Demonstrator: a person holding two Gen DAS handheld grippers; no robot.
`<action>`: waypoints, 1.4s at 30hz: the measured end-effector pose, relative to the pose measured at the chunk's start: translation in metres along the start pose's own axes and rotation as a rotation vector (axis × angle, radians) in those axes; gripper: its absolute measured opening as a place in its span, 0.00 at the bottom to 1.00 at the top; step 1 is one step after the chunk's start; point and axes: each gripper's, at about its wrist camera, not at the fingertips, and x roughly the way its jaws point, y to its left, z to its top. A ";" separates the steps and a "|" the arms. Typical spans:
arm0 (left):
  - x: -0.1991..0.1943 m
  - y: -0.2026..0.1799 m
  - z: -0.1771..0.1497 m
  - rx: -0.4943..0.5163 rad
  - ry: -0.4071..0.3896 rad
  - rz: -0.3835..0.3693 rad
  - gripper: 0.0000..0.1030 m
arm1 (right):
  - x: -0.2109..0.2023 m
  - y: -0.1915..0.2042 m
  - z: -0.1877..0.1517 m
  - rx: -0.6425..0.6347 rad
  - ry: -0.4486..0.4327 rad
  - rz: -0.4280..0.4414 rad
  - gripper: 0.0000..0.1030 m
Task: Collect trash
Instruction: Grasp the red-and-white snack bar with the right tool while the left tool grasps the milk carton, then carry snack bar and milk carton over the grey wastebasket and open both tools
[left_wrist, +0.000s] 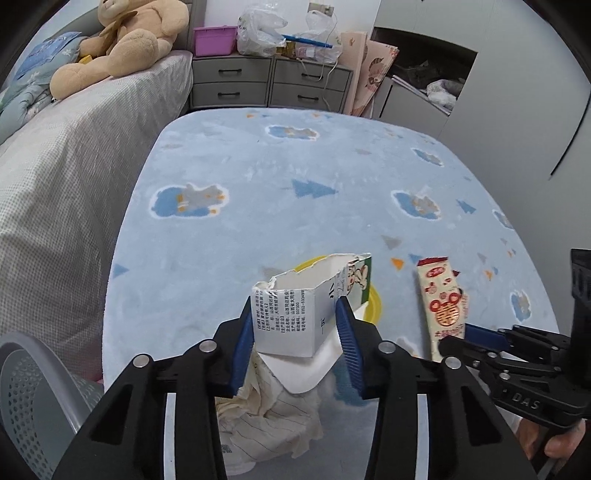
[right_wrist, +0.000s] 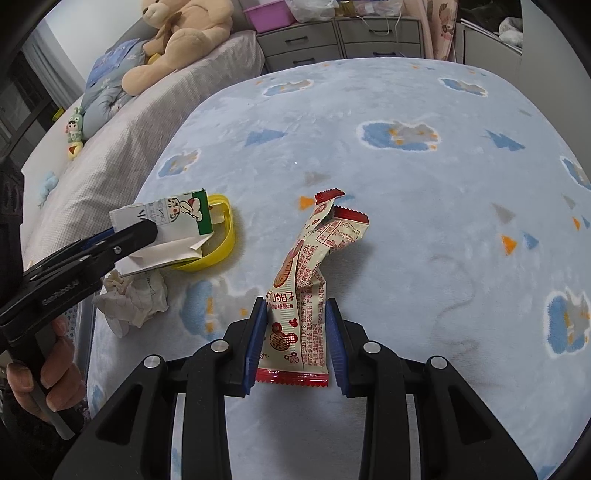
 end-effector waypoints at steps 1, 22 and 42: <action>-0.005 -0.002 0.000 0.005 -0.014 -0.003 0.38 | 0.000 0.001 0.000 -0.001 0.000 0.001 0.31; -0.102 0.021 -0.026 0.006 -0.208 0.105 0.29 | -0.022 0.044 0.008 -0.067 -0.070 0.044 0.31; -0.172 0.121 -0.100 -0.211 -0.258 0.436 0.29 | -0.026 0.187 -0.015 -0.341 -0.082 0.248 0.31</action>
